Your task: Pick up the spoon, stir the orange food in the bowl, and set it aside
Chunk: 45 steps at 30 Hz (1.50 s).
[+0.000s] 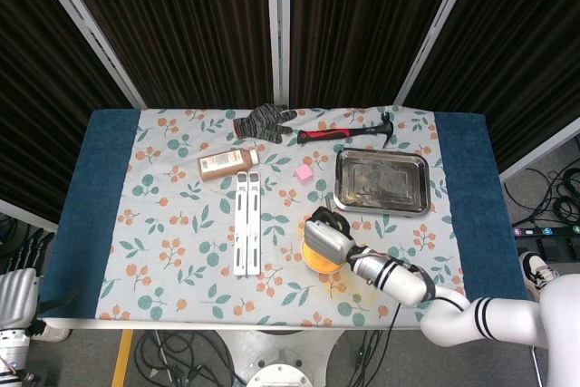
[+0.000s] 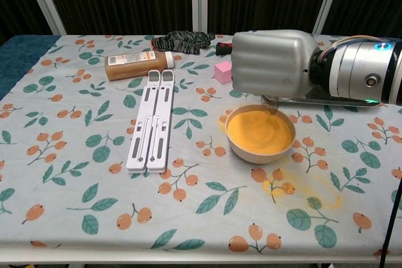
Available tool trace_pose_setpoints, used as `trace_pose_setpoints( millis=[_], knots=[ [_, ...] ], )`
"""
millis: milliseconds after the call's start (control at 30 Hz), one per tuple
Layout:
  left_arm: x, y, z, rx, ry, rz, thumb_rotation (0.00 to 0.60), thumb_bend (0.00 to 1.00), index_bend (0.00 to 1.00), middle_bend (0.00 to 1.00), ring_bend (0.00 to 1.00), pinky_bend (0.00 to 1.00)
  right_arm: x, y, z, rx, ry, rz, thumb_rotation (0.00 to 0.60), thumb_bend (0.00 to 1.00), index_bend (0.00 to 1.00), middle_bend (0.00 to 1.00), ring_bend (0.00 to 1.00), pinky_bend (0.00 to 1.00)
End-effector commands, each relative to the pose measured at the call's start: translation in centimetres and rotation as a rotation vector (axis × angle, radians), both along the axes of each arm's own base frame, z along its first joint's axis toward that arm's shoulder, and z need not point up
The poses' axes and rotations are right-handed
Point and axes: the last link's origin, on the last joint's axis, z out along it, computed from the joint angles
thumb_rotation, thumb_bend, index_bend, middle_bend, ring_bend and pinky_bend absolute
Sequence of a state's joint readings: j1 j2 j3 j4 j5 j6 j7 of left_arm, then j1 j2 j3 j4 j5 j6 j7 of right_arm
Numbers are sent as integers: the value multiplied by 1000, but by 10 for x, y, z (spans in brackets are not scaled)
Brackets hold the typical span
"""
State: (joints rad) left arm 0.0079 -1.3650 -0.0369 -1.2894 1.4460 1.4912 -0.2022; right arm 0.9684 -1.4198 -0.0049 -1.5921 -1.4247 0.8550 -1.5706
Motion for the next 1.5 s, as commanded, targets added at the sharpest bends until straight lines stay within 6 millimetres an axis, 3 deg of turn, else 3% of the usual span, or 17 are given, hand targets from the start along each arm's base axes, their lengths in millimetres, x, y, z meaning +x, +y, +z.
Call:
trace_pose_setpoints(
  millis=[33, 167, 367, 567, 733, 867, 1167, 1500],
  knots=[
    [1, 0, 0, 3, 0, -5, 600, 0, 123, 89, 79, 120, 14, 4, 2, 17, -31, 29, 600, 334, 761, 973, 959, 981],
    [0, -2, 0, 2, 0, 3, 600, 0, 123, 89, 79, 120, 14, 11, -13, 56, -22, 27, 600, 334, 761, 973, 959, 981],
    [-3, -3, -1, -9, 1, 16, 600, 0, 123, 89, 79, 120, -7, 12, -32, 50, 50, 9, 600, 350, 759, 973, 955, 966],
    [-2, -2, 0, -7, 1, 7, 600, 0, 123, 89, 79, 120, -5, -6, -11, -46, 39, 12, 600, 350, 752, 972, 946, 949],
    [0, -2, 0, -2, 0, 1, 600, 0, 123, 89, 79, 120, 9, -1, 0, -27, -40, 18, 600, 351, 756, 973, 943, 946],
    [0, -4, 1, 0, 3, 4, 600, 0, 123, 89, 79, 120, 7, 2, 1, 2, -85, -44, 600, 350, 757, 973, 943, 947],
    [5, -1, 3, -4, 15, -8, 600, 0, 123, 89, 79, 120, -18, -1, 7, 61, -309, -413, 600, 345, 756, 973, 943, 952],
    [12, 2, 5, -5, 26, -17, 600, 0, 123, 89, 79, 120, -20, -12, 13, 139, -487, -651, 600, 344, 757, 973, 943, 954]
  ],
)
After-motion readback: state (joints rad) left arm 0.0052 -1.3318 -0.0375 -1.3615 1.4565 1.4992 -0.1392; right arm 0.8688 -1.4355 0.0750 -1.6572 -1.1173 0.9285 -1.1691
